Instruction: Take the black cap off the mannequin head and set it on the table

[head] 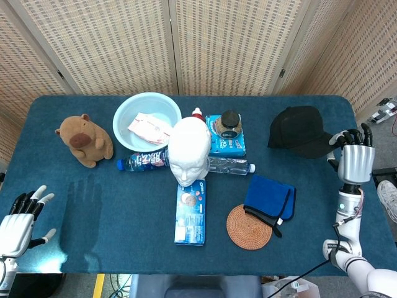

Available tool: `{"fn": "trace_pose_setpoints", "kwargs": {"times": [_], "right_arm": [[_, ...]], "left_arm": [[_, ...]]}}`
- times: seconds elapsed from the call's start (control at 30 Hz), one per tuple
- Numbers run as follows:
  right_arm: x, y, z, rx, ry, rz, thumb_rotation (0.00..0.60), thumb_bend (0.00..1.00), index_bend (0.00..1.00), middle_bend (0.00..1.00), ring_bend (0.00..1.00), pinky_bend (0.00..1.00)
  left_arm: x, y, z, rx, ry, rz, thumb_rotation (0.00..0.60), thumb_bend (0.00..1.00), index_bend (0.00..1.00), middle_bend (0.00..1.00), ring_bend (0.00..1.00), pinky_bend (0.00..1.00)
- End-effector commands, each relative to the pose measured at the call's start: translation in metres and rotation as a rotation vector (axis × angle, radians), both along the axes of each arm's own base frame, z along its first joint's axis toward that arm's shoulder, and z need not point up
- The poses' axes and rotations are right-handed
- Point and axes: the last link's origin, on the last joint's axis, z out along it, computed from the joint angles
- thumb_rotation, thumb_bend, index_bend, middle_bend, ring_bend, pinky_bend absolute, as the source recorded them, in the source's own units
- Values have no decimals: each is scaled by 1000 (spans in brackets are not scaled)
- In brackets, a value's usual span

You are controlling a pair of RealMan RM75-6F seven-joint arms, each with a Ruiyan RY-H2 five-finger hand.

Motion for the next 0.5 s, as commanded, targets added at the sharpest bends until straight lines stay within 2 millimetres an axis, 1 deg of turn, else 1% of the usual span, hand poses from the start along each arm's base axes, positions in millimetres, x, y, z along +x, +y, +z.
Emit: {"fn": "trace_pose_setpoints", "kwargs": {"times": [0.03,0.13,0.23,0.37,0.5], "right_arm": [[-2,-4,-16,48,-16,-20,600,485,752,519,328,179],[-4,-3,-25,74,-14,-28,600,485,752,519,328,179],[-6,2,-35,121,-18,-23,600,484,752,516,328,179],[-7,12,-48,182,-24,-21,600,485,752,485,328,179],[-3,21,-61,228,-36,-19,600,485,741,451,312,179]], "left_arm": [[1,0,-1,-1,0,-3,600,191,180,42,11,0],[1,-1,0,2,1,-2,600,191,179,42,10,0],[1,-2,1,4,4,3,600,191,179,42,10,0],[1,-3,0,1,5,6,600,191,179,42,10,0],[2,-2,-2,-6,4,0,600,192,179,42,11,0]]}}
